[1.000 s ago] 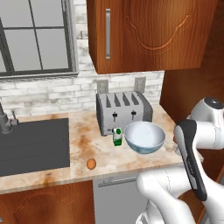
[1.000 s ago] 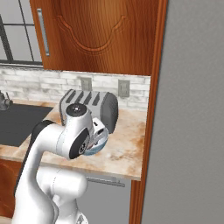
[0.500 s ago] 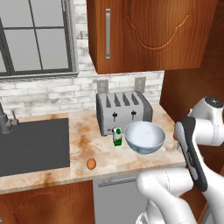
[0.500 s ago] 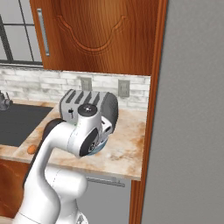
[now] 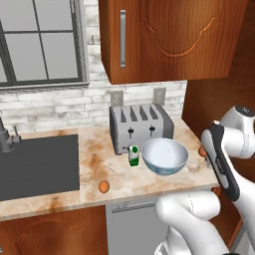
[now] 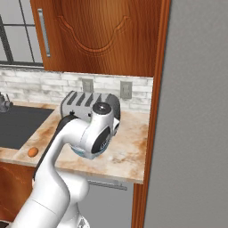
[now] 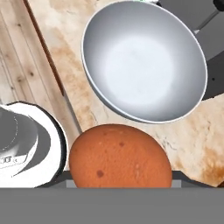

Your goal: Gather the eggs and milk located in the vicinity of the sink area and place them right next to the bowl.

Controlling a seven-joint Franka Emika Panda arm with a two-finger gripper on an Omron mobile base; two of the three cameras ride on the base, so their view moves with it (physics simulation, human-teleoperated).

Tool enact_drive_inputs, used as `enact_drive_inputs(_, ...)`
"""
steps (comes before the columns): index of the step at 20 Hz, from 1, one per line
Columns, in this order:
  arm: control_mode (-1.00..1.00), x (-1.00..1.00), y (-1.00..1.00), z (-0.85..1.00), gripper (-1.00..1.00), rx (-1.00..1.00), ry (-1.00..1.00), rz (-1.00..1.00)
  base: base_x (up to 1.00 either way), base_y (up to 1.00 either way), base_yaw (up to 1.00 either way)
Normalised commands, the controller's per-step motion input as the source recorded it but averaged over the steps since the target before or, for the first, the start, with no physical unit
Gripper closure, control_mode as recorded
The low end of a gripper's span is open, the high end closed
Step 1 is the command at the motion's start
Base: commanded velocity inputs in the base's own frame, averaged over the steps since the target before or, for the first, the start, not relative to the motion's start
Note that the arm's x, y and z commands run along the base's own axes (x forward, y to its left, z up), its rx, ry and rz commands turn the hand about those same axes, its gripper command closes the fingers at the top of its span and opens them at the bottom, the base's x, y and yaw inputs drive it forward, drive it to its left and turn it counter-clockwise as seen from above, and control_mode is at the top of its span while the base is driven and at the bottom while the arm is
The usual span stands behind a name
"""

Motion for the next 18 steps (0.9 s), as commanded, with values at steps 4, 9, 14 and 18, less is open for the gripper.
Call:
enact_drive_inputs(4,-1.0,0.0,-0.18,-0.18,1.0,-0.14,-0.05,0.08,0.0,0.0,0.0)
enact_drive_inputs(9,-1.0,0.0,0.0,-0.1,1.0,-0.08,-0.09,0.0,0.0,0.0,0.0)
enact_drive_inputs(14,-1.0,0.0,-0.11,0.0,1.0,0.0,-0.03,0.0,0.0,0.0,0.0)
enact_drive_inputs(18,-1.0,0.01,-0.13,-0.03,1.0,0.0,0.0,0.0,0.0,0.0,0.0)
